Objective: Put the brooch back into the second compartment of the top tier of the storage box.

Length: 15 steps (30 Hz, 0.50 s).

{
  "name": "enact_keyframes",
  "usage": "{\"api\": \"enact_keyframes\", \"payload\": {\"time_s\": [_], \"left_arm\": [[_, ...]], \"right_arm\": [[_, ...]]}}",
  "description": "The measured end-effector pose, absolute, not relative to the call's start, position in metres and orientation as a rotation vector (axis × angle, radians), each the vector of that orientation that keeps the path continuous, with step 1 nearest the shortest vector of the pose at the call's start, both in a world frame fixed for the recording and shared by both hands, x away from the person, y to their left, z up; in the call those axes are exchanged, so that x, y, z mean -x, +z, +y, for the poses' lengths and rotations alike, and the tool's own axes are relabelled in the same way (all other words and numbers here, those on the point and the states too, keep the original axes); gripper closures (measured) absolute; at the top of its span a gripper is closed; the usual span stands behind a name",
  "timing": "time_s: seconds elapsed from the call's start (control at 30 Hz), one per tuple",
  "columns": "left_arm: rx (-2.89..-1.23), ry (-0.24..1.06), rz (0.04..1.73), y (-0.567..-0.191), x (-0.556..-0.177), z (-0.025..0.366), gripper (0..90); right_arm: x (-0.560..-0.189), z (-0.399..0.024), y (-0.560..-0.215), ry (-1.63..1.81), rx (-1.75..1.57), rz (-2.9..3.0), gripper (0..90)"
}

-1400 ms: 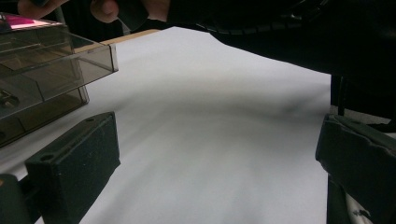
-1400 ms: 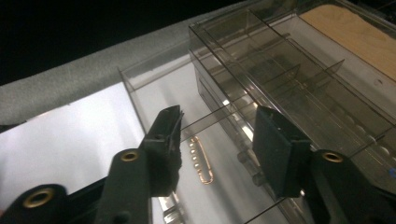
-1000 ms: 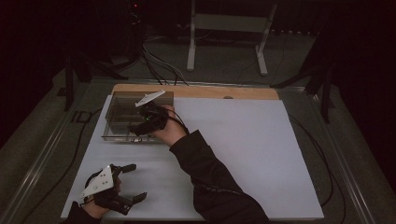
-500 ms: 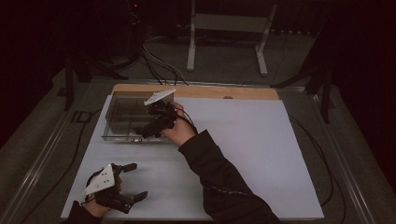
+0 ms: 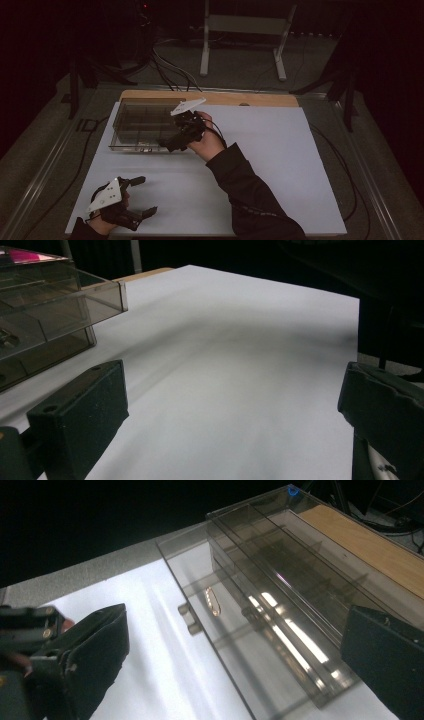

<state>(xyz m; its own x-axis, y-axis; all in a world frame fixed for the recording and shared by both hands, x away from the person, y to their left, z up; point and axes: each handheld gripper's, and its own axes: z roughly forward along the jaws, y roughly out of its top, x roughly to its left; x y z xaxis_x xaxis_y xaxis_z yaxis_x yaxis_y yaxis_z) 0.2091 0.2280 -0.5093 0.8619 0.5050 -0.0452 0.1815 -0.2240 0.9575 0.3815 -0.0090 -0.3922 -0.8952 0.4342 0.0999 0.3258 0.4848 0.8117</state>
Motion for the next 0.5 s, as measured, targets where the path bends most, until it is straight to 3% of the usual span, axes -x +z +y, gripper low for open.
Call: {"api": "enact_keyframes", "payload": {"time_s": [0.5], "left_arm": [[-1.796, 0.329, 0.517, -0.508, -0.210, 0.228, 0.7]], "right_arm": [[-0.357, -0.058, -0.384, 1.379, -0.648, 2.517, 0.0]]}}
